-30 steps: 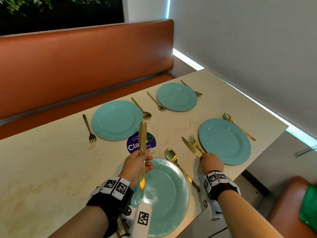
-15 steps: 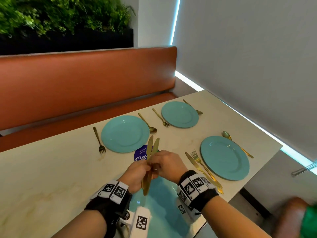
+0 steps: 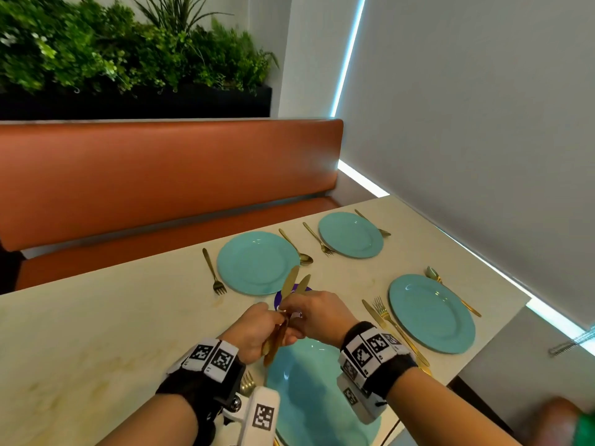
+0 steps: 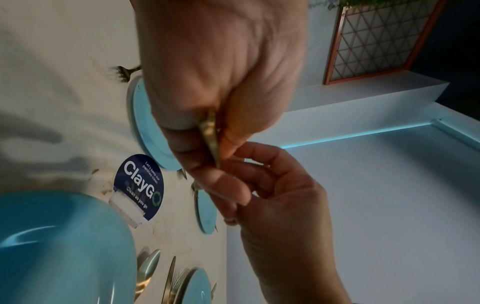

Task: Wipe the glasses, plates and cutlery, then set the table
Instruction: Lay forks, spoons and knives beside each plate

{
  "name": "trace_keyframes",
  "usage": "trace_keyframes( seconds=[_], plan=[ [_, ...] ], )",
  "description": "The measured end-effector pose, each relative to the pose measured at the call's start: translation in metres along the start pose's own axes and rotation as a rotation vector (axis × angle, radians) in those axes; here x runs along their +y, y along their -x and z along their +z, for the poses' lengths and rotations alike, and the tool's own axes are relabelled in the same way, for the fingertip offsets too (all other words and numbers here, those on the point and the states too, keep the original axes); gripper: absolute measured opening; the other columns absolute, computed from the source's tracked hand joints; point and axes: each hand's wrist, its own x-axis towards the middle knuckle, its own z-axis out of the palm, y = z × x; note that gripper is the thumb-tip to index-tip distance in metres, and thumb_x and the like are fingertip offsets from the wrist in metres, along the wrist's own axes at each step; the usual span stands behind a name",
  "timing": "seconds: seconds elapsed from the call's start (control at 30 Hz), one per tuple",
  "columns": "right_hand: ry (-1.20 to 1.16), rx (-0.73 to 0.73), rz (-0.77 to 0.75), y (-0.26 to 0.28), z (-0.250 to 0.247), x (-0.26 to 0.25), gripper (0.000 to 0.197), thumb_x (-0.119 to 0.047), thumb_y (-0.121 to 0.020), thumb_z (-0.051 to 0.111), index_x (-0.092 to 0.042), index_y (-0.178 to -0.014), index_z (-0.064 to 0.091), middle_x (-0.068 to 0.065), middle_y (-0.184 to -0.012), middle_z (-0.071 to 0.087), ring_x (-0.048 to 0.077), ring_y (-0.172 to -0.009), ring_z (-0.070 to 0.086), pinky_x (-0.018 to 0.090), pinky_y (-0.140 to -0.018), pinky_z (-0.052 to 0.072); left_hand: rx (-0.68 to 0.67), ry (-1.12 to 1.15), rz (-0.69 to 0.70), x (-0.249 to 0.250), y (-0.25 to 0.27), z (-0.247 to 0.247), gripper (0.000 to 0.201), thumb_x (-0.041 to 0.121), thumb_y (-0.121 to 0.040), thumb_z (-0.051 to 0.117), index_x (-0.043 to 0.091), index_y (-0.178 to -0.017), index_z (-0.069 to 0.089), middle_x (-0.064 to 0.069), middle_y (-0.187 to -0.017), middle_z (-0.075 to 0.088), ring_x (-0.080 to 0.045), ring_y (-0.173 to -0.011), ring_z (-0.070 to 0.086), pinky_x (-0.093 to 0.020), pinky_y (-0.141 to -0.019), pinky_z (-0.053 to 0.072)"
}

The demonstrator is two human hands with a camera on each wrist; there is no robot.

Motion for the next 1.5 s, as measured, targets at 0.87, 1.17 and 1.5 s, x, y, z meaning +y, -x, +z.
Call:
trace_keyframes(
  seconds=[0.87, 1.17, 1.5],
  plan=[
    [0.068, -0.157, 0.760, -0.183, 0.004, 0.216, 0.031, -0.027, -0.088, 0.055, -0.006, -0.109, 0.065, 0.008, -0.107, 0.065, 0.025, -0.102, 0.061, 0.028, -0.071, 0.042, 0.420, 0.179, 0.127, 0.079, -0.135, -0.042, 0.016, 0.009, -0.099, 0.045, 0.013, -0.113, 0.050, -0.006, -0.098, 0.063, -0.019, -0.078, 0.061, -0.032, -0.068, 0.054],
    [0.139, -0.278, 0.820, -0.236, 0.041, 0.228, 0.018, -0.026, -0.082, 0.066, -0.009, -0.089, 0.067, 0.003, -0.085, 0.062, 0.021, -0.090, 0.065, 0.022, -0.072, 0.049, 0.495, 0.123, 0.124, 0.072, -0.164, -0.067, 0.015, 0.008, -0.098, 0.046, 0.015, -0.110, 0.051, -0.003, -0.092, 0.060, -0.013, -0.070, 0.053, -0.025, -0.061, 0.046],
    [-0.077, 0.007, 0.929, -0.269, 0.055, 0.245, 0.011, -0.010, -0.086, 0.061, 0.001, -0.083, 0.062, 0.018, -0.100, 0.067, 0.033, -0.093, 0.064, 0.034, -0.079, 0.052, 0.535, 0.091, 0.105, 0.063, -0.182, -0.080, 0.014, 0.010, -0.098, 0.047, 0.017, -0.108, 0.054, -0.001, -0.091, 0.062, -0.012, -0.068, 0.054, -0.023, -0.058, 0.048]
  ],
)
